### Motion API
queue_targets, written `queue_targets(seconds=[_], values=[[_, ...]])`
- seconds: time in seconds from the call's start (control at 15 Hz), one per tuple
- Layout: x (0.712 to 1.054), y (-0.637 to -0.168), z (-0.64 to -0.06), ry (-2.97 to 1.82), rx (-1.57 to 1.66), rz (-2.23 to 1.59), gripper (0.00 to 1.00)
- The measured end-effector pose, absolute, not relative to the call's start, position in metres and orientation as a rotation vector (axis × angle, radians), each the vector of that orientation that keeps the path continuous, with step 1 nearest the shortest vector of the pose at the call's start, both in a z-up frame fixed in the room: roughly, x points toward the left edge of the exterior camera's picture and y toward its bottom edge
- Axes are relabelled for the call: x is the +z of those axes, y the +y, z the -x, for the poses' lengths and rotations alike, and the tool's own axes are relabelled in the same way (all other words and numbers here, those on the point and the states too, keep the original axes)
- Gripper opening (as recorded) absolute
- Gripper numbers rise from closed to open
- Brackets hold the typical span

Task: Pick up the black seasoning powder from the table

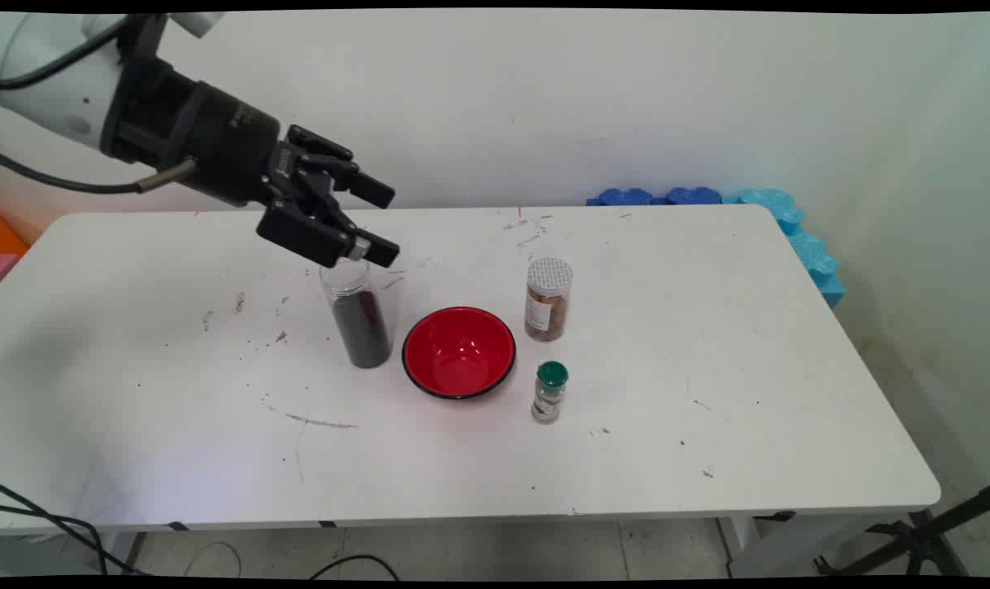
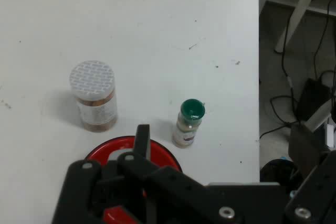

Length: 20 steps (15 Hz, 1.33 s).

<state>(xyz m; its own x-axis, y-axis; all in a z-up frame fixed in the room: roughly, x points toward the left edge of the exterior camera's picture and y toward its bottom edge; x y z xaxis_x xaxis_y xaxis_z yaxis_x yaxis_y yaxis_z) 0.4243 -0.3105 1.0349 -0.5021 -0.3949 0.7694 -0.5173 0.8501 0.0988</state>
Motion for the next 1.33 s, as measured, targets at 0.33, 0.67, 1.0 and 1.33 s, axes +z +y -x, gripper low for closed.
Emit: queue_targets(seconds=[0.33,0.67,1.0,1.33], values=[[1.034,-0.305,-0.448,-2.167,0.196,-0.676,1.0],[1.025,-0.297,-0.48,-2.178,0.218,-0.715,1.0],[1.006,-0.287,-0.512,-2.195,0.273,-0.798,1.0],[0.99,-0.28,-0.524,-2.208,0.329,-0.858,1.0]])
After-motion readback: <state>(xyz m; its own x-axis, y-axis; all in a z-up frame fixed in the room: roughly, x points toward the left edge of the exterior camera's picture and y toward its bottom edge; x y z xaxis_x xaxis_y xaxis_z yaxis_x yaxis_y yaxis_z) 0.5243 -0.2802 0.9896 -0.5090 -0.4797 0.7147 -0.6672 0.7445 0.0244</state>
